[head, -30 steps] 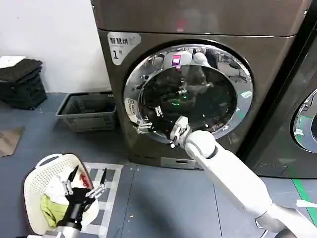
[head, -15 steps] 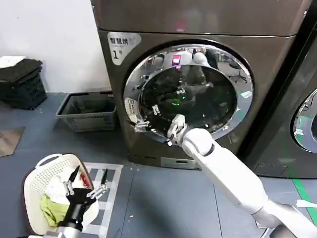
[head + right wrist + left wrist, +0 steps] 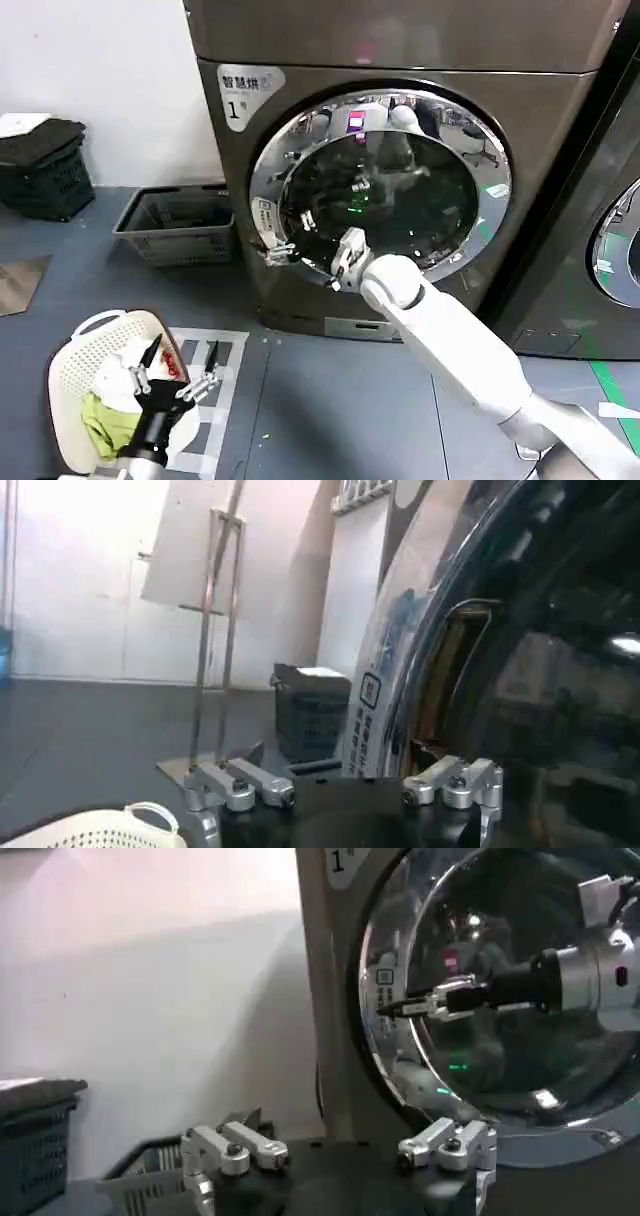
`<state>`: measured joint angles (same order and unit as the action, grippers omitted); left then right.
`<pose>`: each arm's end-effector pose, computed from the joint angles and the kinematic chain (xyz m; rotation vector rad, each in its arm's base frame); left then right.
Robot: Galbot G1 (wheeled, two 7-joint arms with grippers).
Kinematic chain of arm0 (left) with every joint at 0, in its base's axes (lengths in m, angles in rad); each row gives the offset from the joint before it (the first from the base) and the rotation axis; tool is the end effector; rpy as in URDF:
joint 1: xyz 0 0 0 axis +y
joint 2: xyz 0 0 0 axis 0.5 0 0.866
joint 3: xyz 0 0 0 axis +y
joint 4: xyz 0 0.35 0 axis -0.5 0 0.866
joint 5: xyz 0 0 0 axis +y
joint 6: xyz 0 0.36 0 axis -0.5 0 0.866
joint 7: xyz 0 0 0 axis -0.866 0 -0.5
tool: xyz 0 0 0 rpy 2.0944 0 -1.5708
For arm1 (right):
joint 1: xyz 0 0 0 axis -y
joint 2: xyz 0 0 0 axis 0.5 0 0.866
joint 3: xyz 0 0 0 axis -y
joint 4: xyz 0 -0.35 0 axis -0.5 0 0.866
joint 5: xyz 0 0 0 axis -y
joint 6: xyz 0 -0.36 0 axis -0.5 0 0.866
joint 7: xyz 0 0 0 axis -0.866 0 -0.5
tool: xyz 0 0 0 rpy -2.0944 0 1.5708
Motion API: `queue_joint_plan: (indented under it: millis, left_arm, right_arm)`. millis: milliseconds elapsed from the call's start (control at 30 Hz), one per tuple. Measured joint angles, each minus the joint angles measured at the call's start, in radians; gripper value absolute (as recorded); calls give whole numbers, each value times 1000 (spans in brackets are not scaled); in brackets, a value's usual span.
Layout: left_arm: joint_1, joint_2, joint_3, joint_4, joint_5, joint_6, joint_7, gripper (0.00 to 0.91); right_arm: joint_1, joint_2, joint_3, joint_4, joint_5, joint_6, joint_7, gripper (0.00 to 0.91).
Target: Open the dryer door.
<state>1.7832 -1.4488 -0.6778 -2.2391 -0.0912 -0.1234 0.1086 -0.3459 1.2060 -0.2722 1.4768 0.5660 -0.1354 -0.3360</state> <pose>0.1259 0.0585 -0.2769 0.1128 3.0738 0.1650 0.4819 0.1023 -0.1819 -1.4737 2.6725 -0.2220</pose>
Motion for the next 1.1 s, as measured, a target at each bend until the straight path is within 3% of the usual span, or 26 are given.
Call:
queue_joint_plan:
  millis: [1100]
  left_arm:
    - [-2,0,-6,-1,-3,0,0,907]
  right_arm:
    - [26,-19,-51,-11,5,17,-119,907]
